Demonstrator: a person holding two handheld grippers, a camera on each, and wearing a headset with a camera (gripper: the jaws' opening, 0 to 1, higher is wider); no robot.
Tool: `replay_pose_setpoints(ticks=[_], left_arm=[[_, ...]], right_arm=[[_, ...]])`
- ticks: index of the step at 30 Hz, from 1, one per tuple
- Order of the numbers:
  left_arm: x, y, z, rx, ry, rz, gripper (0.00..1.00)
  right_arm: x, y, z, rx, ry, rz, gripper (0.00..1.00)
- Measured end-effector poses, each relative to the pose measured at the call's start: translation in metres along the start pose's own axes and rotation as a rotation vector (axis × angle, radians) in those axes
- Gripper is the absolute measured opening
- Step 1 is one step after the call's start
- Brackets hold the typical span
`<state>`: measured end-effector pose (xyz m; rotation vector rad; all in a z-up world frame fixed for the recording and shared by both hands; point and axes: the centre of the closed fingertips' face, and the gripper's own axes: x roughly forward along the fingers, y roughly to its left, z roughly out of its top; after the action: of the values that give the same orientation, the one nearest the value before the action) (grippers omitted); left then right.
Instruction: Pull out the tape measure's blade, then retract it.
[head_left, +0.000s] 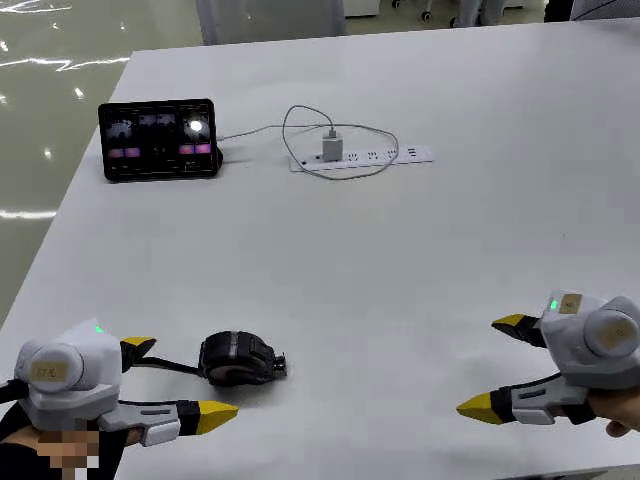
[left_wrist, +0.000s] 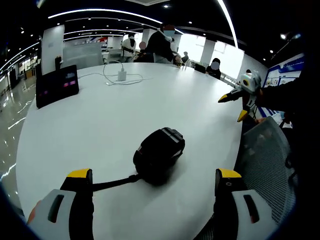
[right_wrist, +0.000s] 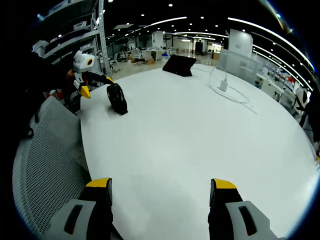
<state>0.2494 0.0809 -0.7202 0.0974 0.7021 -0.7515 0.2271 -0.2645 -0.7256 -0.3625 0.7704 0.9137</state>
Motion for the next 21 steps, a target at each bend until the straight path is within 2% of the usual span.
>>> replay_pose_setpoints(ticks=[5,10,13,19,21], left_arm=[[-0.004,0.002,-0.007,0.014,0.016,-0.002,0.99],[-0.009,0.006,-0.009,0.041,0.019,0.013,0.99],[-0.011,0.006,-0.011,0.035,0.023,0.004,0.99],[-0.014,0.007,-0.014,0.031,0.037,0.004,0.99],[-0.014,0.006,-0.016,0.035,0.051,0.006,0.99]], right_arm=[[-0.016,-0.010,-0.016,-0.004,0.019,-0.025,0.83],[-0.029,-0.016,-0.028,0.036,0.013,-0.048,0.86],[-0.034,-0.014,-0.031,0.043,-0.001,-0.051,0.88],[-0.039,-0.014,-0.040,0.069,-0.018,-0.051,0.98],[-0.040,-0.014,-0.044,0.074,-0.016,-0.053,0.99]])
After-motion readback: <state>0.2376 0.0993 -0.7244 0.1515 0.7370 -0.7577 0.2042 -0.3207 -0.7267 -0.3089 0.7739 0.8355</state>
